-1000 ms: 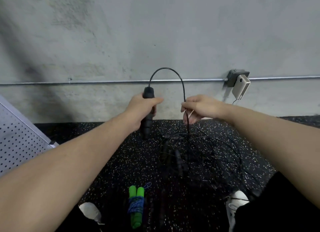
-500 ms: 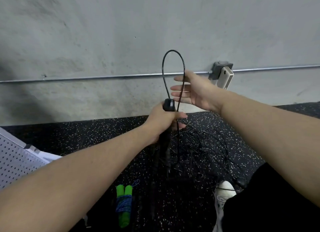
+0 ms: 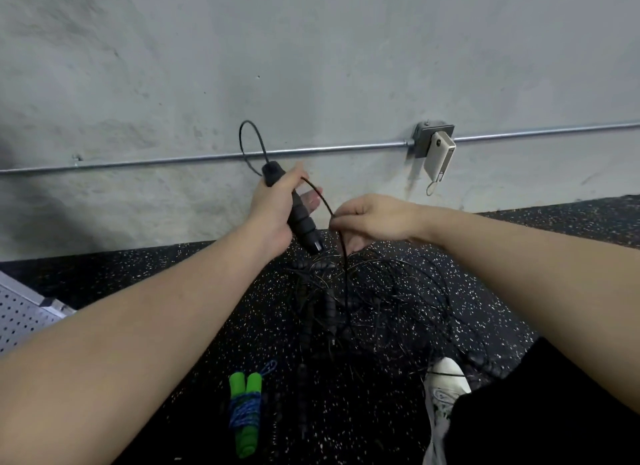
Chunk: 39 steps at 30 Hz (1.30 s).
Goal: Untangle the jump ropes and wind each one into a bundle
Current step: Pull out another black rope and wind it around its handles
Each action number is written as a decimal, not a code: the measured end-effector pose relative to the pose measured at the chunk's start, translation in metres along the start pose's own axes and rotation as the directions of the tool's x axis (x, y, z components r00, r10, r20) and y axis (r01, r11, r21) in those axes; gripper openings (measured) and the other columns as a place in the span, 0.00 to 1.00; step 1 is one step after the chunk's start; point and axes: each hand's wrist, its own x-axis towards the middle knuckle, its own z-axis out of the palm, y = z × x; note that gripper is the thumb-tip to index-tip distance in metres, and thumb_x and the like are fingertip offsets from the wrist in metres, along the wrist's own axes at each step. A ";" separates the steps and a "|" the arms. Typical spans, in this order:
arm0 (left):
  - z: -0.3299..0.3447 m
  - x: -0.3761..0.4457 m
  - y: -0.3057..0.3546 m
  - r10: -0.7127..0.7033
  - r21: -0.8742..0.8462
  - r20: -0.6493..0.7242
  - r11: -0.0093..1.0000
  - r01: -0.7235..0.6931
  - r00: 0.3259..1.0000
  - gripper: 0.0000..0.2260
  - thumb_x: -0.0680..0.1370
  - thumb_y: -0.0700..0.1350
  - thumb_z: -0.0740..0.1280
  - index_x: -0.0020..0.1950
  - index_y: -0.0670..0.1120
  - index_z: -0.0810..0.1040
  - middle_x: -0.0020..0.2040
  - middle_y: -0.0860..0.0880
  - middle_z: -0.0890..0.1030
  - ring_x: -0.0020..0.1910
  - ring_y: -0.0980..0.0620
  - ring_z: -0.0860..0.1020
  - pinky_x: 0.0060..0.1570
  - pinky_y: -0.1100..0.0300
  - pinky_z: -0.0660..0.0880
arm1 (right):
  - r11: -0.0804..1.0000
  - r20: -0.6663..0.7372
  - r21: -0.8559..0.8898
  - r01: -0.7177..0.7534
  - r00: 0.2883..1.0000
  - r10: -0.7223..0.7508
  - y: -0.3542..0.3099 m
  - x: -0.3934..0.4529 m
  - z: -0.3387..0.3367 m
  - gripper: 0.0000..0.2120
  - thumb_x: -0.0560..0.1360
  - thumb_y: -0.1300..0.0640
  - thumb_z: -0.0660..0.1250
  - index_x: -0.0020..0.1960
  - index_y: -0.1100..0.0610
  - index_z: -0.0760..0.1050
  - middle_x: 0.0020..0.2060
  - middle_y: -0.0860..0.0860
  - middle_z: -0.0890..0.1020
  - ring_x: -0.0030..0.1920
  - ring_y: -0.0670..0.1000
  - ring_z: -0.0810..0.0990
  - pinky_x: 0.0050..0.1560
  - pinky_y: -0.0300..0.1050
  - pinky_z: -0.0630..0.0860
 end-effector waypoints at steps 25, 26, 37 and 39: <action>-0.002 -0.030 -0.043 -0.158 0.325 0.186 0.941 0.091 0.970 0.08 0.77 0.35 0.71 0.52 0.44 0.75 0.37 0.45 0.84 0.33 0.45 0.84 0.38 0.51 0.84 | 0.925 0.048 0.246 -0.290 0.957 0.287 0.013 -0.003 -0.018 0.14 0.85 0.59 0.50 0.66 0.53 0.69 0.57 0.53 0.82 0.52 0.53 0.80 0.58 0.57 0.79; -0.001 -0.029 -0.037 -0.136 0.303 0.169 0.950 0.080 0.976 0.08 0.77 0.35 0.71 0.51 0.45 0.75 0.35 0.46 0.84 0.33 0.46 0.84 0.34 0.53 0.83 | 0.944 0.143 0.124 -0.306 0.947 0.288 0.017 -0.006 -0.016 0.15 0.84 0.60 0.52 0.68 0.52 0.69 0.60 0.51 0.80 0.56 0.52 0.80 0.61 0.57 0.78; -0.009 -0.014 -0.005 0.003 -0.026 0.086 1.000 0.000 0.996 0.09 0.79 0.38 0.71 0.55 0.43 0.73 0.49 0.42 0.85 0.48 0.39 0.86 0.53 0.46 0.83 | 0.994 -0.025 -0.096 -0.044 0.999 0.042 0.031 0.005 -0.006 0.09 0.84 0.55 0.61 0.48 0.55 0.77 0.42 0.54 0.87 0.40 0.49 0.85 0.51 0.49 0.83; -0.014 -0.015 -0.015 -0.039 0.176 0.102 0.984 0.021 0.994 0.11 0.77 0.39 0.74 0.55 0.44 0.75 0.55 0.42 0.85 0.53 0.40 0.85 0.58 0.46 0.81 | 0.999 -0.112 -0.019 -0.035 0.993 0.033 0.028 0.006 -0.007 0.07 0.83 0.56 0.62 0.53 0.57 0.78 0.40 0.54 0.87 0.38 0.49 0.85 0.46 0.44 0.83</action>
